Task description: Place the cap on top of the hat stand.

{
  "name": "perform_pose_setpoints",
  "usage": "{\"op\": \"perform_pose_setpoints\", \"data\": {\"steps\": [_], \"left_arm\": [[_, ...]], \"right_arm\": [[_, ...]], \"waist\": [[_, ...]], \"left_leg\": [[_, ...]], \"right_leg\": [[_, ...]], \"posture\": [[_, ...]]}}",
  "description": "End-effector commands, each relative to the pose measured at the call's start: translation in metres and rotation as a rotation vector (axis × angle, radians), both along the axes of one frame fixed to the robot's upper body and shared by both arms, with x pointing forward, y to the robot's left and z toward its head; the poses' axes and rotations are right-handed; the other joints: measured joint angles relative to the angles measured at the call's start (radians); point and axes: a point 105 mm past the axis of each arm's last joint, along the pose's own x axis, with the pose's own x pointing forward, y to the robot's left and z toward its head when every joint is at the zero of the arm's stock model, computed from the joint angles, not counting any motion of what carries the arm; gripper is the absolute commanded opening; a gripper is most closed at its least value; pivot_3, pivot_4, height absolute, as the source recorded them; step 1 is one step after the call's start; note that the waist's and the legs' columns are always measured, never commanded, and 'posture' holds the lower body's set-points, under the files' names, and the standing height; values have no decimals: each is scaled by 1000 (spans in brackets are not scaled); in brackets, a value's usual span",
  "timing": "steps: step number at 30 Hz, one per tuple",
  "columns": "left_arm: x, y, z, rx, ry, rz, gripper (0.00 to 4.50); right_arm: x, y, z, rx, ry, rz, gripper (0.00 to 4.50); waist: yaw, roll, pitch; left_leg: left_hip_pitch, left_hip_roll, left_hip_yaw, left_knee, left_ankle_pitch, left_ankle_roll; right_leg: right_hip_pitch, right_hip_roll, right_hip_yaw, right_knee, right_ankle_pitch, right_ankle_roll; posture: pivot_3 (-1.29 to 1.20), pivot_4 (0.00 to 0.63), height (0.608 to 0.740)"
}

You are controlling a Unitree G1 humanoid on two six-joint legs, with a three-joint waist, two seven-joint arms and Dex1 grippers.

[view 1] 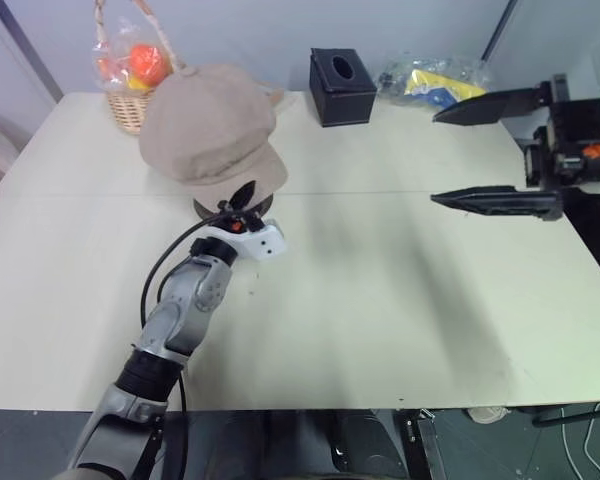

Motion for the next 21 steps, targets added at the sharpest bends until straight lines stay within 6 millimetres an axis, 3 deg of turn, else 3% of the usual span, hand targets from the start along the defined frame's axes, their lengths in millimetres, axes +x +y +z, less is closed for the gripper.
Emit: {"op": "perform_pose_setpoints", "data": {"steps": [1, 8, 12, 15, 21], "left_arm": [[0, 5, 10, -12, -25, -4, 13], [-18, 11, 16, 15, -81, -99, 13], [-39, 27, 20, 80, -115, -239, 13], [-53, 51, 21, 158, -107, -374, 13], [-49, 74, 34, 239, -95, -484, 13]], "right_arm": [[-5, -2, 13, 5, -74, -11, 4500], [-3, -3, 14, -1, -101, -27, 4500], [0, -4, 12, -10, -117, -36, 4500], [3, -3, 12, -5, -130, -42, 4500], [5, -2, 11, -5, -141, -45, 4500]], "waist": [[0, 1, 0], [-4, 1, -1], [-2, 1, -1], [-1, 1, -1], [3, 2, -1]], "left_leg": [[0, 0, 0, 0, 0, 0], [0, 0, 0, 0, 0, 0], [0, 1, 0, -1, 0, 0], [0, 1, 0, -1, 0, 0], [-1, 0, 1, 0, 0, 0]], "right_leg": [[0, 0, 0, 0, 0, 0], [0, 0, 0, 0, 0, 0], [-1, -1, 0, 0, 0, 0], [-1, -2, 0, 0, 0, -1], [-1, -4, 0, -1, 0, -1]], "posture": [[0, 150, 740], [0, 150, 740], [0, 150, 740], [0, 150, 740], [0, 150, 740]]}}
